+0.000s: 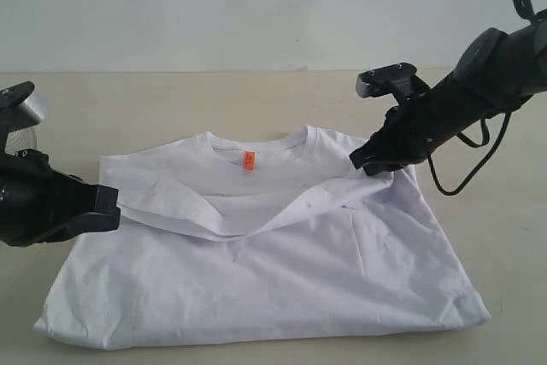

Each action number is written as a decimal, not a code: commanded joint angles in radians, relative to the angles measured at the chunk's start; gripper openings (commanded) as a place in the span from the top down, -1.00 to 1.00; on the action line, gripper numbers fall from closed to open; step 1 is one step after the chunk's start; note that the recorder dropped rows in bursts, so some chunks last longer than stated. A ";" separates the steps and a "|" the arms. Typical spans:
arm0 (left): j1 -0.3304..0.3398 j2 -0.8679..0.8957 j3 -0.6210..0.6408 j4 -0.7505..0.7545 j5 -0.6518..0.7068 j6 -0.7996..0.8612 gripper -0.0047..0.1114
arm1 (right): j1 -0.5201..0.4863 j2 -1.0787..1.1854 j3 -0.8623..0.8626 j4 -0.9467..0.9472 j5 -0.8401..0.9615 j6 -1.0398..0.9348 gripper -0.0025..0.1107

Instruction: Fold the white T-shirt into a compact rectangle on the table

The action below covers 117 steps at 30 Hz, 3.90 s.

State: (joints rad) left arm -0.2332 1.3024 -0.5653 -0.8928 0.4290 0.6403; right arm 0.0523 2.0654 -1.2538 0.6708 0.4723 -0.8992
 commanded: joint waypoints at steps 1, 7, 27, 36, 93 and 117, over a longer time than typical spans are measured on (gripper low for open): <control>-0.008 -0.005 0.005 -0.008 -0.013 0.006 0.83 | 0.003 -0.002 -0.003 0.001 -0.010 0.024 0.96; -0.008 -0.005 0.005 -0.008 -0.013 0.006 0.83 | 0.003 -0.021 -0.003 0.001 -0.054 0.111 0.96; -0.008 -0.005 0.005 -0.008 -0.017 0.014 0.83 | -0.053 -0.057 -0.003 -0.215 -0.079 0.413 0.96; -0.008 -0.005 0.005 -0.008 -0.050 0.034 0.83 | -0.055 -0.057 -0.003 -0.283 -0.075 0.507 0.96; -0.008 -0.005 0.005 0.038 -0.060 0.047 0.83 | 0.038 0.040 -0.005 -0.032 -0.232 0.370 0.96; -0.008 -0.005 0.005 0.038 -0.034 0.047 0.83 | -0.056 -0.072 -0.005 -0.032 -0.258 0.417 0.96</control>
State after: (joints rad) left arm -0.2332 1.3024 -0.5653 -0.8533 0.3832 0.6855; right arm 0.0470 2.0567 -1.2538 0.6401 0.1803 -0.4890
